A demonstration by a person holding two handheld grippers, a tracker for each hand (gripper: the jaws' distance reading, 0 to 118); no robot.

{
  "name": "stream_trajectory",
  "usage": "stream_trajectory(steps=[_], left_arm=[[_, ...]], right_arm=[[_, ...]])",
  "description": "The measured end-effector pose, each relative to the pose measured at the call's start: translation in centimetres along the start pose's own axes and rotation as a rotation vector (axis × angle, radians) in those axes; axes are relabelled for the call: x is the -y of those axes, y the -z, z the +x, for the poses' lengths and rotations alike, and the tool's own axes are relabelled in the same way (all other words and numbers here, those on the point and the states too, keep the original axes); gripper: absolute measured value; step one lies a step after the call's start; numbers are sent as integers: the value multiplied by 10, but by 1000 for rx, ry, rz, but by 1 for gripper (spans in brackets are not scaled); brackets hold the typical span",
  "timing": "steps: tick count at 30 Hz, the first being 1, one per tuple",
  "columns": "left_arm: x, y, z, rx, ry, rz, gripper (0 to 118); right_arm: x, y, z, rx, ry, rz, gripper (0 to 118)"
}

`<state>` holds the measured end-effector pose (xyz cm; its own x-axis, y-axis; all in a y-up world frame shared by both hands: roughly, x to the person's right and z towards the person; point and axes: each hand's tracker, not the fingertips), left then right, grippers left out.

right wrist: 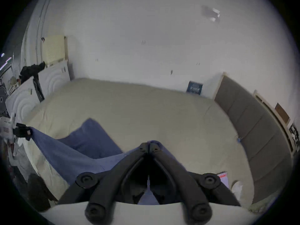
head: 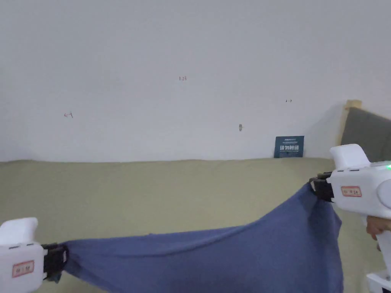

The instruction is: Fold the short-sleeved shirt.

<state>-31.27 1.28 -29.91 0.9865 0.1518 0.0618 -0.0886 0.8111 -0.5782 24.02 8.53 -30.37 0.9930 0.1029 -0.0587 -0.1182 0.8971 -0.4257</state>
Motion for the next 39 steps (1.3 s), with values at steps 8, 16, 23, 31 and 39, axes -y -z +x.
stream_trajectory(steps=[8, 16, 23, 31, 39], left_arm=[[-148, -39, 33, -44, 63, 154, 8], [-225, -58, 56, -160, 146, 215, 8], [-250, -37, 56, -219, 137, 220, 7], [-274, 18, 56, -239, 158, 189, 0], [-324, 69, 72, -267, 182, 215, 0]], right_arm=[[-88, -91, 14, 82, 16, 191, 0], [-153, -91, 10, 119, 25, 265, 0], [-192, -46, 5, 130, 35, 268, 0], [-222, 16, 16, 148, 21, 240, 0], [-263, 87, 27, 192, 10, 230, 0]])
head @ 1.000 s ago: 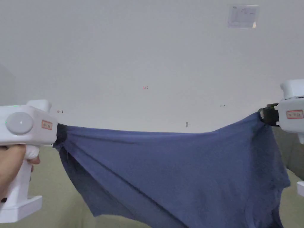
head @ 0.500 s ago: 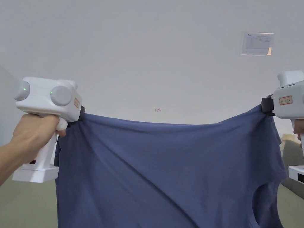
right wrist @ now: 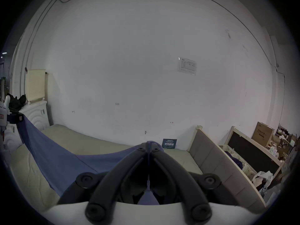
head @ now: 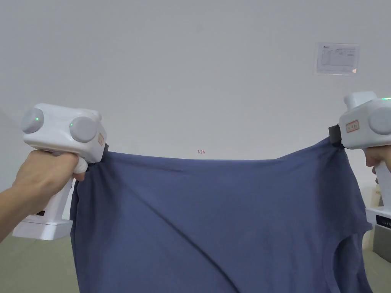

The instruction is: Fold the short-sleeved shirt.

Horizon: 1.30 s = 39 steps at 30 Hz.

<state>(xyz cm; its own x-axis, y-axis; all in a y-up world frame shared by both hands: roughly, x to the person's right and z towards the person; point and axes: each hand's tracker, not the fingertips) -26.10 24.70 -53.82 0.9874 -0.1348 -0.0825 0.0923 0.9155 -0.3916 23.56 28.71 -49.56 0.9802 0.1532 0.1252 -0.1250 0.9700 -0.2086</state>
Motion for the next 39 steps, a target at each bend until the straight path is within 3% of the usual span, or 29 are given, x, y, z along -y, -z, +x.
stream_trajectory(steps=[2, 11, 21, 23, 28, 36, 39], left_arm=[[-9, 15, 4, -12, 3, 7, 0], [-18, 82, 14, -29, -51, 17, 0], [84, 148, 30, -27, -28, -121, 0], [114, 150, 34, -5, -24, -150, 0], [189, 140, 40, 22, 7, -233, 0], [311, 59, 26, 61, 44, -327, 0], [358, 30, 12, 84, 40, -366, 0]], right_arm=[[-8, 18, -3, 15, -22, 8, 0], [-18, 95, -15, 33, 19, 24, 0], [107, 127, -29, -24, 22, -136, 0], [143, 121, -33, -34, -6, -197, 0], [235, 83, -35, -94, 14, -284, 0], [350, -22, -26, -167, 67, -445, 0], [380, -73, -27, -177, 37, -461, 0]])
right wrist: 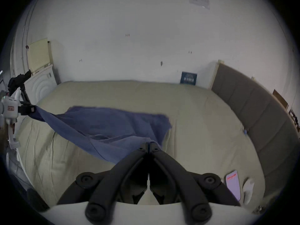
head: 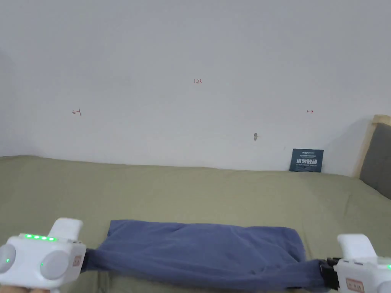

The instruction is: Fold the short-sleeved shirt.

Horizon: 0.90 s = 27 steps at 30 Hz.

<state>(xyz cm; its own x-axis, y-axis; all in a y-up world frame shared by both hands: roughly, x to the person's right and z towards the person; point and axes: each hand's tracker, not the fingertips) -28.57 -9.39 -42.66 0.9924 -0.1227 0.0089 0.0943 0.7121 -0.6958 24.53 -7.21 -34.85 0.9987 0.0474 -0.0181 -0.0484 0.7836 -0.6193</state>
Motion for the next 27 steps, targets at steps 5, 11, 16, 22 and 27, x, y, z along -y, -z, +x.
stream_trajectory(steps=[5, 11, 16, 22, 27], left_arm=[[86, -37, -15, 14, -31, -31, 0], [167, -86, -27, 43, -35, -78, 0], [201, -113, -33, 76, -55, -109, 0], [220, -113, -36, 84, -68, -143, 0], [226, -103, -36, 115, -78, -160, 1]], right_arm=[[76, -51, -5, -25, 35, -18, 0], [158, -110, -15, -51, 21, -64, 0], [202, -135, -20, -73, 65, -103, 0], [218, -135, -20, -71, 73, -140, 0], [218, -123, -18, -75, 88, -150, 1]])
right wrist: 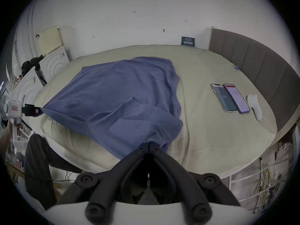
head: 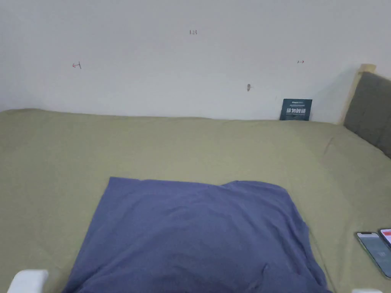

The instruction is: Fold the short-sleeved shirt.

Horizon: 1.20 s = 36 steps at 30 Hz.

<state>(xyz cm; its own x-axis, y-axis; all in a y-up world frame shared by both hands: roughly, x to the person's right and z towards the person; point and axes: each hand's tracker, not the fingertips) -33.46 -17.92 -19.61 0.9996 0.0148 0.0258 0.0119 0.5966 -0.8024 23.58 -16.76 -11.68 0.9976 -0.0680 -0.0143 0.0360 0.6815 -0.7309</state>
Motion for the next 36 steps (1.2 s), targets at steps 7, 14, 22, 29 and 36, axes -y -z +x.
stream_trajectory(steps=[7, 14, 22, 29, 36], left_arm=[[0, -5, -8, 8, -32, -1, 106], [-1, -25, -12, -29, -59, 80, 0], [3, -23, -16, 68, -83, 4, 78], [0, 18, -13, -17, -39, -106, 109], [-3, 22, -9, -20, -33, -109, 9]], right_arm=[[-8, 6, 4, 29, 31, -11, 111], [-16, -8, 21, 98, 95, 59, 0], [-10, -13, 20, 81, 92, 39, 0], [-7, -7, 11, 56, 61, 6, 0], [-3, 1, 18, 55, 53, -27, 0]])
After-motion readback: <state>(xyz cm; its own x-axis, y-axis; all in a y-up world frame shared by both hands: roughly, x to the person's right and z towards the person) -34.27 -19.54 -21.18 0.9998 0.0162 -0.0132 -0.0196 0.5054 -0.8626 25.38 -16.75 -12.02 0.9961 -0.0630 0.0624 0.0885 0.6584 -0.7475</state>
